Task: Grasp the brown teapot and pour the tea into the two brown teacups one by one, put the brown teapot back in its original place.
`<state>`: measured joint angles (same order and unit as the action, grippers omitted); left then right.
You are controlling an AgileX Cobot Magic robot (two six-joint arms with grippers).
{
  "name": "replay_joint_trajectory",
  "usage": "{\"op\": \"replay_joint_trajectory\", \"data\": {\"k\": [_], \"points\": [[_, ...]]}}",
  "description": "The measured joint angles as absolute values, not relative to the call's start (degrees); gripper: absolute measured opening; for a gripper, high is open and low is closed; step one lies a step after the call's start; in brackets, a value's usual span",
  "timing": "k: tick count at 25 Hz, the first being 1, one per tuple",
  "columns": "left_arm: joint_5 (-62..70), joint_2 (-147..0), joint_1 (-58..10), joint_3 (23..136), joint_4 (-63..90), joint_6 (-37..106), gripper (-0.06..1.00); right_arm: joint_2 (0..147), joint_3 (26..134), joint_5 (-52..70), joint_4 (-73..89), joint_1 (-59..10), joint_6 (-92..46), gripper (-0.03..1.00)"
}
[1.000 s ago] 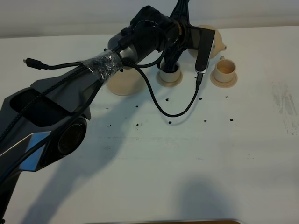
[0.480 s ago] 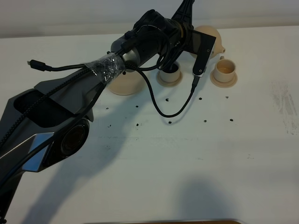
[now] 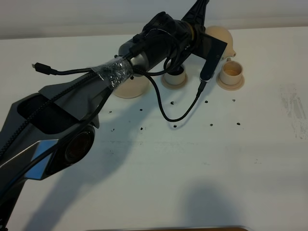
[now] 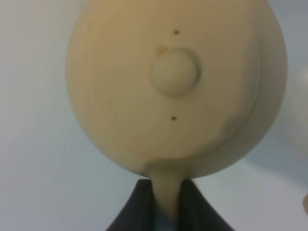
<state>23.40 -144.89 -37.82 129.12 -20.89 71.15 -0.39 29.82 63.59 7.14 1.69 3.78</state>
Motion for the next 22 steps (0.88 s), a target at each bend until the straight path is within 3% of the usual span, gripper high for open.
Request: {"op": "replay_joint_trajectory", "data": {"k": [22], "points": [[20.9,-145.7,-39.0,129.1,-31.7,73.5,0.09,-0.4,29.8,63.6,7.1,1.7,3.8,0.23]]}}
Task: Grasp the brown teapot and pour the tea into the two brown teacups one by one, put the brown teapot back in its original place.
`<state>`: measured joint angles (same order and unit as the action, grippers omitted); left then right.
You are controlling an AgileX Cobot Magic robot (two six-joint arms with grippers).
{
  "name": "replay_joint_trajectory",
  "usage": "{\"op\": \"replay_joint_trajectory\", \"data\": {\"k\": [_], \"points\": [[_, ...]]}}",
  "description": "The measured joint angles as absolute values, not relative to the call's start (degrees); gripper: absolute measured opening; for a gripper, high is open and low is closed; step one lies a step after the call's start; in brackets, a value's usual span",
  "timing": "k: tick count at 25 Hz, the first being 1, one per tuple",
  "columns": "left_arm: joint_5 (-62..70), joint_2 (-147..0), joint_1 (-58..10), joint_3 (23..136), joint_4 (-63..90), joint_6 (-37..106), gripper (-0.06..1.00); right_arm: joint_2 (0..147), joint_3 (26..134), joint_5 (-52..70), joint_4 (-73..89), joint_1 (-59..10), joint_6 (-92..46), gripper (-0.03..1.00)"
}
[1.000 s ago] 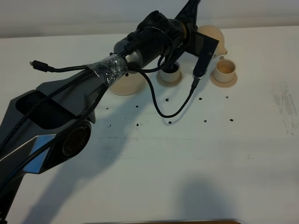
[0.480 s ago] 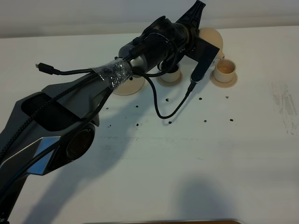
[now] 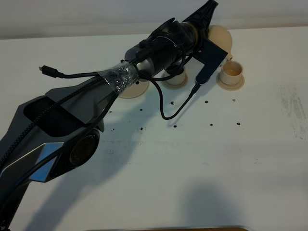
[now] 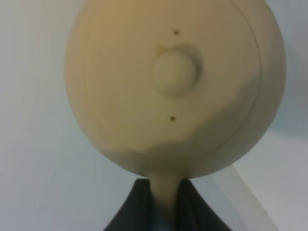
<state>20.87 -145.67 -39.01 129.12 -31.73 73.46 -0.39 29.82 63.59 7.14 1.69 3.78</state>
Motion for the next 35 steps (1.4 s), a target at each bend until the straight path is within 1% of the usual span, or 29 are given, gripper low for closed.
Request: {"op": "replay_joint_trajectory", "data": {"k": [12,35], "points": [[18.7,-146.2,-39.6,128.7,-36.5,77.6,0.09,-0.4,29.8,63.6,7.1,1.7,3.8,0.23],[14.4,-146.2,-39.7,128.6,-41.8,78.4,0.09,-0.4,29.8,63.5,7.1,1.7,3.8,0.23]]}}
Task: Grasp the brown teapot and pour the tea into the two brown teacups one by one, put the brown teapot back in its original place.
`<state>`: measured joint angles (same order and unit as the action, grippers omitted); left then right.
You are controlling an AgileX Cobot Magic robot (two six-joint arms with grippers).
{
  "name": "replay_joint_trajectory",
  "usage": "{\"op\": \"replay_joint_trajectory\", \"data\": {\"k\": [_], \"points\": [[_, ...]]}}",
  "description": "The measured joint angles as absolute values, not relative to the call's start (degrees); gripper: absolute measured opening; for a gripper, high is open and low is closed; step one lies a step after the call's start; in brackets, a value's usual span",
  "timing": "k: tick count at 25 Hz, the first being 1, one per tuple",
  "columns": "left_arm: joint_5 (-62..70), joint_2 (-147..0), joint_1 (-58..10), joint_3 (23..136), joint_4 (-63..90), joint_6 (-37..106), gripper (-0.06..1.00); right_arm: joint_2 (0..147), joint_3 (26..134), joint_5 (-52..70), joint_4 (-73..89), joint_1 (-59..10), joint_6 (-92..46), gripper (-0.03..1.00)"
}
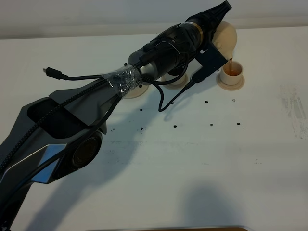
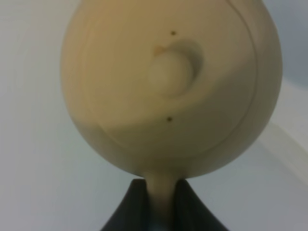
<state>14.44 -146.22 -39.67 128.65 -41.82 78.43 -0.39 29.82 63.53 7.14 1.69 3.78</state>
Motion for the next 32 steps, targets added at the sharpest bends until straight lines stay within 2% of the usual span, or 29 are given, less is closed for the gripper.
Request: {"op": "replay_joint_trajectory", "data": {"k": [32], "points": [[12.5,-146.2,-39.8,128.6,-46.6,78.7,0.09,-0.4,29.8,63.5,7.1,1.7,3.7,0.23]]}}
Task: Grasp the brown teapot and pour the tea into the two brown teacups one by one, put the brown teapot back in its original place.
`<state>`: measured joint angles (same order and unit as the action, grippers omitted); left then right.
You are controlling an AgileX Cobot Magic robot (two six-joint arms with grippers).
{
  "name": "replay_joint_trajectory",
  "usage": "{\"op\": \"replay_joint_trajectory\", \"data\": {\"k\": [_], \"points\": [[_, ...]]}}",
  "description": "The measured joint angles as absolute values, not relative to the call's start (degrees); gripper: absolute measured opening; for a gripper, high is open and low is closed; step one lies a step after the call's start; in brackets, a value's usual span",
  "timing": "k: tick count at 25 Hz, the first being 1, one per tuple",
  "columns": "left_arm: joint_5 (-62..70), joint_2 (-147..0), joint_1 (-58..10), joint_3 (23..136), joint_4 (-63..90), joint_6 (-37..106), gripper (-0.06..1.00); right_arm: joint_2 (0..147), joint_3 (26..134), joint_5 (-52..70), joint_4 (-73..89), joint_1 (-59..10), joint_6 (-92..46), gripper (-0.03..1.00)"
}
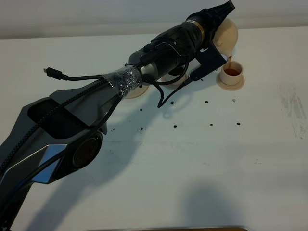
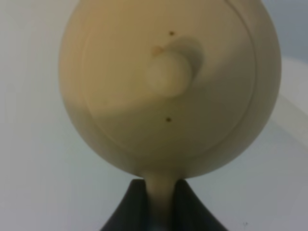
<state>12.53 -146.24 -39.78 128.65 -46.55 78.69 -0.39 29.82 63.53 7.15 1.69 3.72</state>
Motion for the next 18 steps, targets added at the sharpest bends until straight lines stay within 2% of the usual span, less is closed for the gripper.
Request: {"op": "replay_joint_trajectory", "data": {"k": [18], "points": [[11.4,-146.3,-40.3,128.6,-47.6,83.3,0.09,-0.4,29.8,63.5,7.1,1.7,3.8,0.23]]}}
